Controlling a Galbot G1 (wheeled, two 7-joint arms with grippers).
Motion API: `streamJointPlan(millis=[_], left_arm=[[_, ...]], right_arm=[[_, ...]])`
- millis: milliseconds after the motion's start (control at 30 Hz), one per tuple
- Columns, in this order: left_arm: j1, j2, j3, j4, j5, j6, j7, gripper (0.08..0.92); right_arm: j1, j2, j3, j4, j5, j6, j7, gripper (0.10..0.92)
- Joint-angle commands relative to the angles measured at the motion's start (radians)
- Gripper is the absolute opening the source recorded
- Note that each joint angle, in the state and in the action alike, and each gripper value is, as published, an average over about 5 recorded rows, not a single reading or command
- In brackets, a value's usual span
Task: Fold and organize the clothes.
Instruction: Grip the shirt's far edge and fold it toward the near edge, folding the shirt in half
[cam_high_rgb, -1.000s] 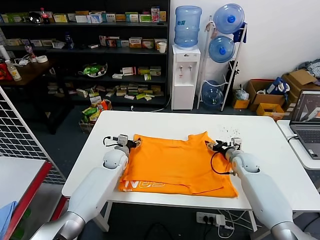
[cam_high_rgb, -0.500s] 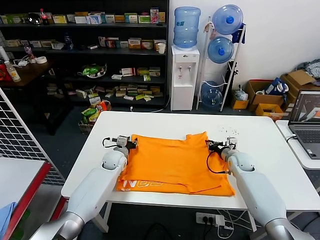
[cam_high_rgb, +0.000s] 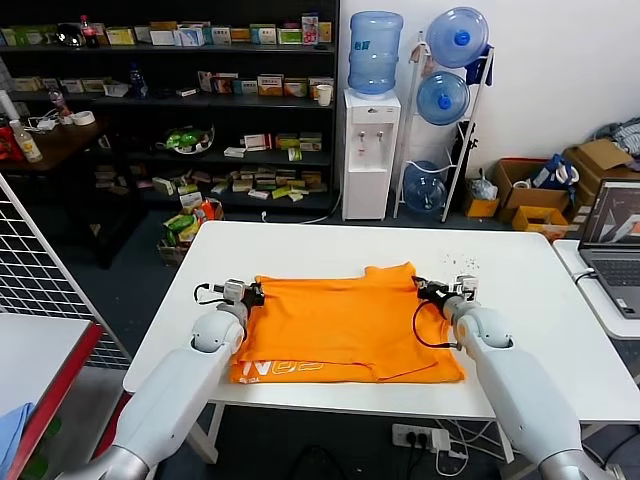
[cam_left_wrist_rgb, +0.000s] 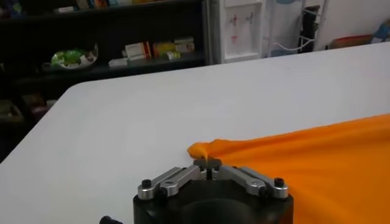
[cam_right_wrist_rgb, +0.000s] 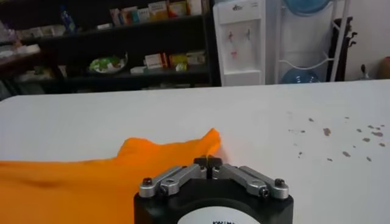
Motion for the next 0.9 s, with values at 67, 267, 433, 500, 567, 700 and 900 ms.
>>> streamJointPlan(millis=[67, 267, 433, 500, 567, 700, 900], left_arm=[[0.171, 0.141, -0.033, -0.347, -0.026, 0.008, -0.013, 0.097], [0.292, 0.228, -0.060, -0.498, -0.041, 0.026, -0.029, 0.097], [0.409, 0.267, -0.071, -0.609, -0.044, 0.041, -0.051, 0.097], [0.466, 0.275, -0.079, -0.644, -0.041, 0.045, -0.058, 0.097], [0.516, 0.280, -0.088, -0.669, -0.033, 0.046, -0.062, 0.097], [0.575, 0.274, -0.104, -0.694, -0.009, 0.047, -0.063, 0.097], [0.619, 0.259, -0.119, -0.709, 0.037, 0.046, -0.062, 0.097]], right_arm=[[-0.212, -0.110, 0.033, 0.345, 0.062, -0.018, 0.102, 0.125], [-0.411, -0.219, 0.075, 0.577, 0.085, -0.060, 0.156, 0.125], [-0.548, -0.250, 0.119, 0.691, 0.062, -0.109, 0.185, 0.125], [-0.587, -0.253, 0.135, 0.723, 0.055, -0.127, 0.202, 0.125], [-0.625, -0.257, 0.146, 0.753, 0.044, -0.139, 0.217, 0.125], [-0.691, -0.264, 0.156, 0.795, 0.007, -0.162, 0.237, 0.125], [-0.729, -0.253, 0.160, 0.789, -0.025, -0.170, 0.243, 0.125]])
